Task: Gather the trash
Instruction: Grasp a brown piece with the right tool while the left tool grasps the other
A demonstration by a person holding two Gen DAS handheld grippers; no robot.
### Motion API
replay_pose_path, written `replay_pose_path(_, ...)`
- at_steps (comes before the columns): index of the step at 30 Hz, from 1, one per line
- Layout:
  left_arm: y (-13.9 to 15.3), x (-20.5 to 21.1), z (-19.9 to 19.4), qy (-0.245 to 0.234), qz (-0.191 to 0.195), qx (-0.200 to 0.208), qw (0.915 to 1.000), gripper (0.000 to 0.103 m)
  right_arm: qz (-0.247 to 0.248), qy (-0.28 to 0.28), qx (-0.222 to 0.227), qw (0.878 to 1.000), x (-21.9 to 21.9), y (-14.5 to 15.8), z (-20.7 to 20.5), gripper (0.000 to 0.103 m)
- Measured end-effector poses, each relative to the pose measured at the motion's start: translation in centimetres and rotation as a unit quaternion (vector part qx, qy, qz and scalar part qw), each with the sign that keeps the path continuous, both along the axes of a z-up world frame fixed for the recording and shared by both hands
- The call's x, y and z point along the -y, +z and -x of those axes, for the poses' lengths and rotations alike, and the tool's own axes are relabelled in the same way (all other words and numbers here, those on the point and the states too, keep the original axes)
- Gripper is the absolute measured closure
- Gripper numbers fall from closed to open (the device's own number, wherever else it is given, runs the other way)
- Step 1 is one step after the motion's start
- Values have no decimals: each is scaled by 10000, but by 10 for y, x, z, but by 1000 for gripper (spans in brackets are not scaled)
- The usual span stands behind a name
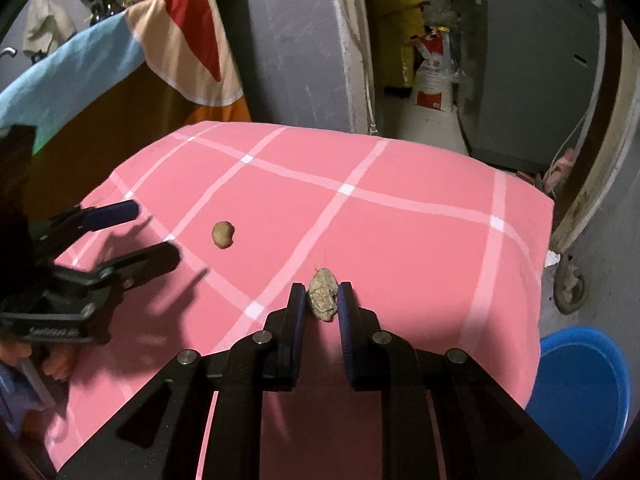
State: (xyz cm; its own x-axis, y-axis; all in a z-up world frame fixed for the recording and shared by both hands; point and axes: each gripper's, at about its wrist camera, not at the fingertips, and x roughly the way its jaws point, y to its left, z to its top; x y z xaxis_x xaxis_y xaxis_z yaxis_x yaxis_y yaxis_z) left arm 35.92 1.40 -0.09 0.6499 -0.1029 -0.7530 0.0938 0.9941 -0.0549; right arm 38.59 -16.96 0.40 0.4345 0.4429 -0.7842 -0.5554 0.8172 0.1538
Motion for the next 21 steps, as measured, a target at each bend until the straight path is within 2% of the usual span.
replay_pose_path(4, -6, 12, -11, -124, -144, -148, 9997, 44, -164, -88, 50, 9998, 12, 1, 12, 89)
replay_pose_path(6, -7, 17, -16, -174, -205, -192, 9995, 50, -239, -145, 91, 9996, 17, 1, 16, 89)
replay_pose_path(8, -9, 21, -19, -245, -217, -239, 9992, 60, -302, -201, 146, 9992, 20, 0, 22, 89)
replay_pose_path(15, -14, 25, -20, -382, -183, -342, 9985, 77, -386, -287, 260, 9985, 24, -2, 30, 89)
replay_pose_path(18, -13, 25, -20, -391, -105, -343, 9986, 88, -498, -342, 246, 9979, 27, -2, 31, 89)
replay_pose_path(21, -13, 26, -19, -417, -98, -321, 9986, 90, -574, -386, 249, 9973, 32, -3, 33, 89)
